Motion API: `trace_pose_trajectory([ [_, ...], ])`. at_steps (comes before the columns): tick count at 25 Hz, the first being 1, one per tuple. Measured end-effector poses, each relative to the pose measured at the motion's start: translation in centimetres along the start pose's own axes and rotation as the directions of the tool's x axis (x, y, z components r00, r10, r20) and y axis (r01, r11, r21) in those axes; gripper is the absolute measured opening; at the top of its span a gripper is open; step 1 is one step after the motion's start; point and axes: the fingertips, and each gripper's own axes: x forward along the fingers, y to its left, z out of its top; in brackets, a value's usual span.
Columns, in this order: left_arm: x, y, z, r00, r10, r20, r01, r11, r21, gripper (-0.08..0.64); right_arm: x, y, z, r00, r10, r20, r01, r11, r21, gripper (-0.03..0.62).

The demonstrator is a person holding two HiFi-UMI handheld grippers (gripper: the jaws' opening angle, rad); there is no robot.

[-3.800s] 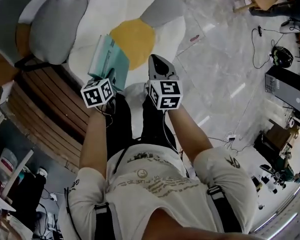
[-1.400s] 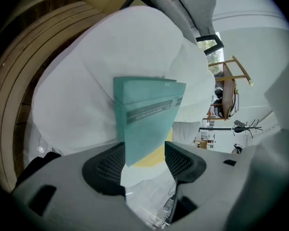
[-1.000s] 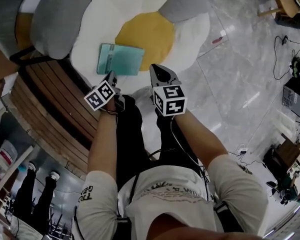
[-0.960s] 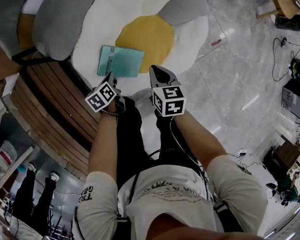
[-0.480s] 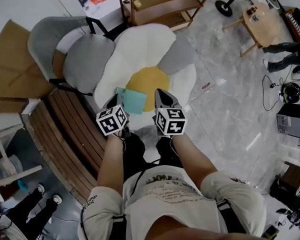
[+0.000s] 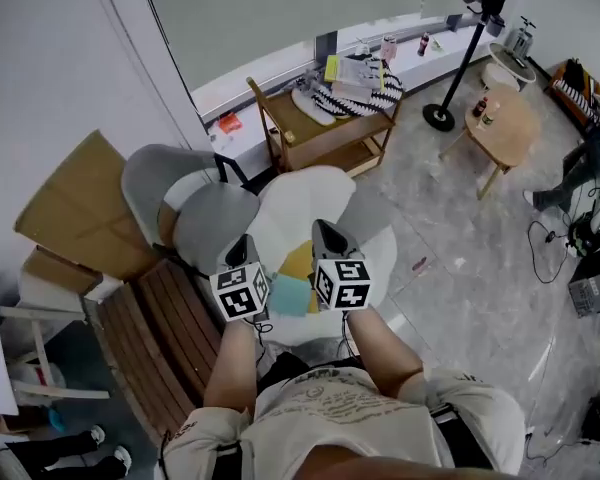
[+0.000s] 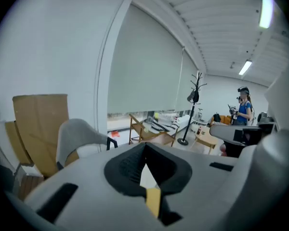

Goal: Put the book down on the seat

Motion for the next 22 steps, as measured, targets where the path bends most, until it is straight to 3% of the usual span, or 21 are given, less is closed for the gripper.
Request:
trace_pose_trajectory([
  [4, -2.7, 0.1, 6.3, 0.988, 0.019, 0.153, -0.023, 1.0, 0.022, 0.02, -0.7, 0.8, 5.8, 0.996, 0.018, 0.09, -0.013, 0.998, -0.06, 0.026],
  [7, -4.2, -1.1, 10.0, 0.977, 0.0, 0.214, -0.011, 0.999, 0.053, 0.02, -1.6, 1.3, 9.6, 0.987, 0.034, 0.157, -0.021, 0.996, -0.085, 0.026],
  [14, -6.1, -3.7, 15.0, 0.959, -0.058, 0.276, 0.036, 0.996, 0.083, 0.02, -4.4, 1.8, 17.9, 0.933, 0.062, 0.353, -0.011, 0.99, -0.143, 0.026],
  [22, -6.1, -4.3, 16.2, 0.955, -0.067, 0.291, 0.045, 0.996, 0.081, 0.02, -5.3, 0.0, 19.1, 0.931, 0.03, 0.363, 0.029, 0.987, -0.157, 0.026],
])
